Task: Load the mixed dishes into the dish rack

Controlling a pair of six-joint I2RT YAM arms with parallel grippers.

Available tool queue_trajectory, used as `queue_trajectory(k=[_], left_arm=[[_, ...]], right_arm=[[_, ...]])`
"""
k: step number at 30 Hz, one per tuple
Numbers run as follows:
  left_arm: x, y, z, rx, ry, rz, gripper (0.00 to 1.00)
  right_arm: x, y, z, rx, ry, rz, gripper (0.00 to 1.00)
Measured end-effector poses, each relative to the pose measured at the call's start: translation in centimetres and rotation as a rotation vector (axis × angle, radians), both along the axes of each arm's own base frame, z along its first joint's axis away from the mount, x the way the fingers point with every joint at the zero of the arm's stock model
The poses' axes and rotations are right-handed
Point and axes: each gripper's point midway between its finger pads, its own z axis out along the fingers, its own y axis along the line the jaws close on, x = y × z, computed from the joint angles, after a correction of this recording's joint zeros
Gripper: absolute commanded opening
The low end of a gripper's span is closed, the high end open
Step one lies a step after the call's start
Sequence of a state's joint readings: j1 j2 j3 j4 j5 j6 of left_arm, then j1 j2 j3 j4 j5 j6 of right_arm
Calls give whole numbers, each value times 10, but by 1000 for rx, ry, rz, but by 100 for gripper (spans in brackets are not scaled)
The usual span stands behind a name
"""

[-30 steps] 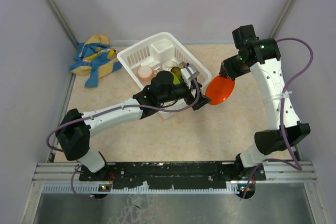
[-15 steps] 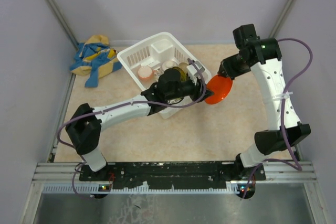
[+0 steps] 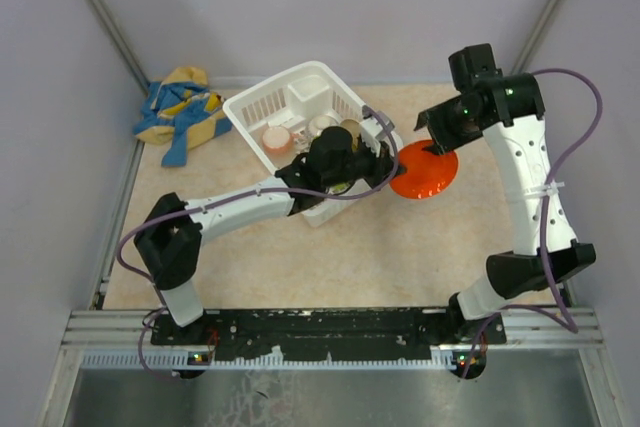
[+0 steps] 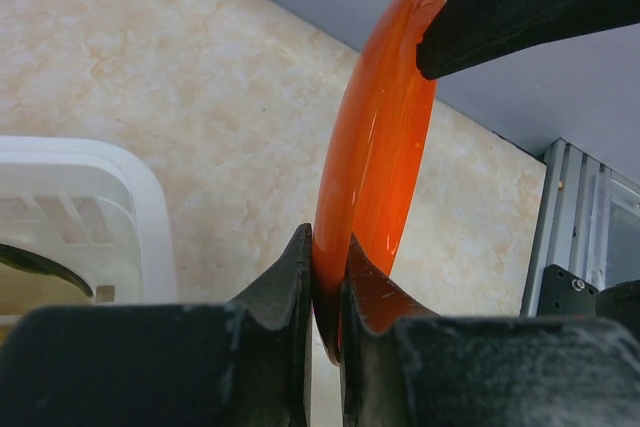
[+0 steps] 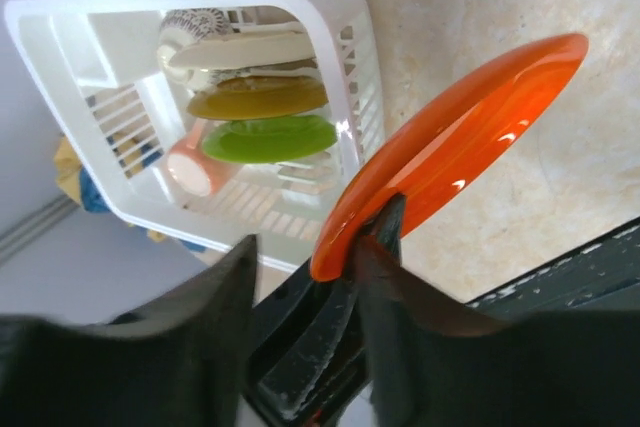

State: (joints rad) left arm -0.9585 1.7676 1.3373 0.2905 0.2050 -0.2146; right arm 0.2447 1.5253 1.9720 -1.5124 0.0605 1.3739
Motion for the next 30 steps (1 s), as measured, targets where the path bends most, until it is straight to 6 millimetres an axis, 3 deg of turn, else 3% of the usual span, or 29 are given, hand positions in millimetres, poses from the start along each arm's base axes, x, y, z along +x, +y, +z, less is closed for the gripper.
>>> queue_trajectory(k=[4, 6, 7, 12, 17, 21, 24, 27, 30], left_arm=[[2, 1, 1, 19, 2, 14, 0], [4, 2, 1, 28, 3, 22, 0], [5, 3, 0, 34, 6, 29, 0], [16, 13, -5, 59, 37, 54, 0], [37, 38, -4, 64, 129, 63, 0], [51, 61, 21, 25, 182, 74, 0], [47, 78, 48, -34, 221, 48, 0], [37, 86, 76, -94, 264, -10, 0], [28, 89, 93, -124, 302, -65, 0]], right_arm=[[2, 1, 10, -4, -44, 29, 75], [1, 0, 15, -6, -67, 38, 95], [1, 0, 18, -7, -80, 41, 99], [-5, -4, 44, -28, -227, 98, 100], [-27, -12, 59, -91, -470, 214, 100], [-40, -6, 79, -162, -666, 395, 99], [-41, 10, 93, -206, -812, 577, 93], [-40, 23, 93, -245, -878, 724, 82], [-37, 31, 87, -269, -889, 831, 80]])
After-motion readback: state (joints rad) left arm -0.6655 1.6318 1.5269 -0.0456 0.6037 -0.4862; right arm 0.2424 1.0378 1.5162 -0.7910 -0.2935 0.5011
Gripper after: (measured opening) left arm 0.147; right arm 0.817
